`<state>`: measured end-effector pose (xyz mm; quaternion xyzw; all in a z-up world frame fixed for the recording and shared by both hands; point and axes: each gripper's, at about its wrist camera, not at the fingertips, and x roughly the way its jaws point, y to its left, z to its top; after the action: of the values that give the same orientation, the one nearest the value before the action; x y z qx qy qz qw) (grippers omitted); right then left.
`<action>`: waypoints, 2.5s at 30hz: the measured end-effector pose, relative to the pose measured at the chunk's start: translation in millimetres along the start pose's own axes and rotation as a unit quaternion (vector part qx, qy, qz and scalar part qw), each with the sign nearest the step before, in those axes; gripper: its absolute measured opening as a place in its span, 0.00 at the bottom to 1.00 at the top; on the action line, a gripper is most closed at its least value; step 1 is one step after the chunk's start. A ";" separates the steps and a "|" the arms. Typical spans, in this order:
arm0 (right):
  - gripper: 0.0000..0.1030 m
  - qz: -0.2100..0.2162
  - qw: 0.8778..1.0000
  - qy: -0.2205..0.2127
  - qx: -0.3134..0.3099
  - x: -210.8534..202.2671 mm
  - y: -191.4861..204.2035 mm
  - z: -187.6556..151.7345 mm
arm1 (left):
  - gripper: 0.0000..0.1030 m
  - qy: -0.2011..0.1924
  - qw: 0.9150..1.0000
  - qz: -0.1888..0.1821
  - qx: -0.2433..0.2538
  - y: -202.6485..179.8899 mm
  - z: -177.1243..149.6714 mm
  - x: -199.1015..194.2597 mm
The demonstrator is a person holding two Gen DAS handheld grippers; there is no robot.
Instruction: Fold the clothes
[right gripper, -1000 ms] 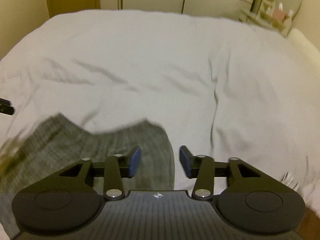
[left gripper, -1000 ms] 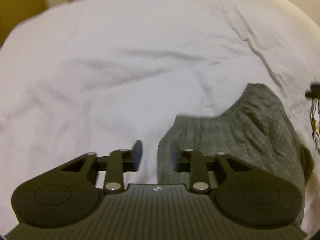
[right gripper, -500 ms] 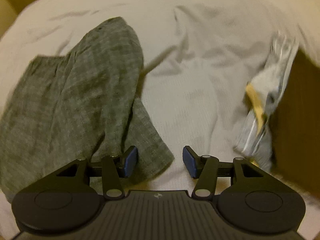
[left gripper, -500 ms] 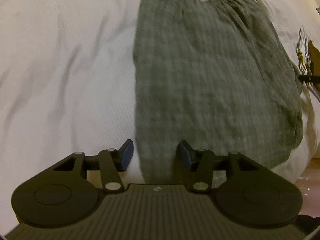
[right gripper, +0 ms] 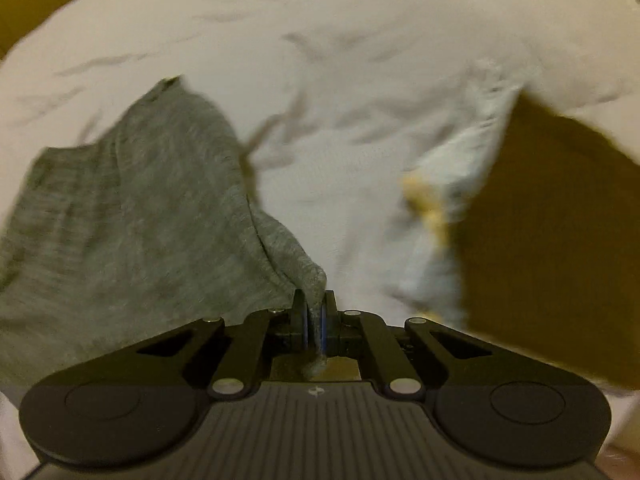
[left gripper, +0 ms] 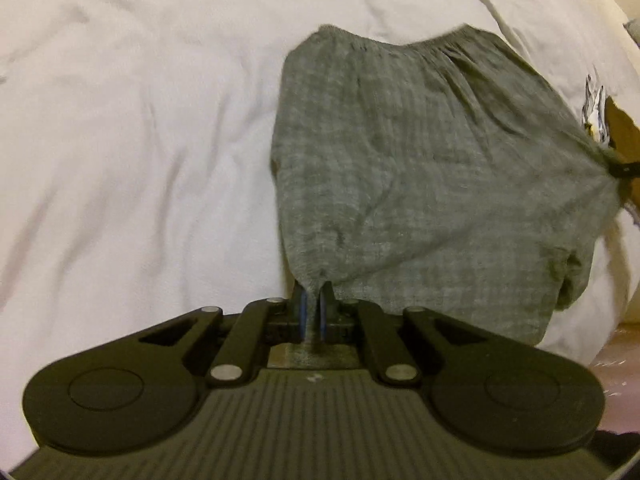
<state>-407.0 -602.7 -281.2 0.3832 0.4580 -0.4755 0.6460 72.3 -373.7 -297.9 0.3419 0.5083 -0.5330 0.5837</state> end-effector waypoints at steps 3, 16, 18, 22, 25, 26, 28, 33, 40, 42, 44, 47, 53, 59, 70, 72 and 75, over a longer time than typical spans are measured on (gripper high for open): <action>0.02 -0.002 1.000 0.020 -0.003 9.1 -3.5 -6.9 | 0.03 0.013 1.000 -0.001 0.008 -4.7 -0.8 7.6; 0.36 -0.018 1.000 -0.020 -0.016 -15.3 11.3 -44.8 | 0.28 -0.004 0.999 0.025 -0.047 5.1 -11.9 -5.6; 0.36 -0.017 0.998 -0.035 -0.042 -25.5 29.6 -64.8 | 0.34 -0.011 0.998 0.037 -0.049 7.0 -18.3 -5.7; 0.36 -0.004 0.988 -0.061 -0.139 -43.8 86.5 -118.2 | 0.35 -0.034 0.996 0.072 0.029 -10.3 -38.7 -12.9; 0.41 0.016 0.967 -0.074 -0.244 -49.1 139.0 -160.0 | 0.35 -0.060 0.977 0.088 0.186 -48.3 -67.0 -17.4; 0.43 0.016 0.956 -0.080 -0.283 -48.9 155.9 -173.7 | 0.36 -0.067 0.965 0.087 0.239 -60.9 -77.7 -16.6; 0.46 0.010 0.935 -0.095 -0.341 -45.8 180.2 -194.9 | 0.36 -0.076 0.937 0.088 0.329 -82.1 -100.4 -9.3; 0.46 -0.003 0.902 -0.123 -0.414 -36.8 220.9 -223.4 | 0.40 -0.104 0.872 0.107 0.467 -109.0 -141.8 14.2; 0.46 0.056 0.922 -0.088 -0.372 -17.8 245.2 -230.7 | 0.40 -0.116 0.891 0.104 0.426 -63.4 -140.2 7.7; 0.47 0.097 0.958 -0.065 -0.262 -12.8 230.2 -214.9 | 0.43 -0.107 0.941 0.049 0.318 -33.4 -122.3 -4.1; 0.48 0.125 0.975 -0.054 -0.176 -5.5 215.8 -203.5 | 0.45 -0.106 0.965 0.019 0.241 -10.8 -108.7 -9.7; 0.48 0.157 0.982 -0.046 -0.097 9.7 199.4 -191.7 | 0.46 -0.110 0.982 -0.023 0.154 14.1 -90.3 -6.8; 0.48 0.227 0.973 -0.032 0.001 45.6 177.7 -177.6 | 0.39 -0.077 0.990 -0.098 0.071 32.7 -62.7 32.6; 0.05 0.279 0.959 0.016 0.054 45.8 162.1 -166.3 | 0.03 -0.062 0.986 -0.151 0.041 44.7 -58.5 13.4; 0.04 0.311 0.946 0.088 0.031 -19.4 169.4 -198.8 | 0.03 -0.016 0.988 -0.139 0.066 49.9 -82.5 -51.9; 0.04 0.307 0.946 0.097 0.033 -9.1 176.9 -210.4 | 0.03 -0.003 0.990 -0.127 0.062 51.8 -95.4 -42.1; 0.07 0.285 0.953 0.099 0.036 6.4 185.1 -223.9 | 0.06 0.014 0.993 -0.103 0.049 56.0 -108.5 -24.3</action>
<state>-278.5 -348.9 -340.5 0.5662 0.3742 -0.2478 0.6913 103.9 -253.8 -309.6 0.3236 0.5221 -0.6097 0.5010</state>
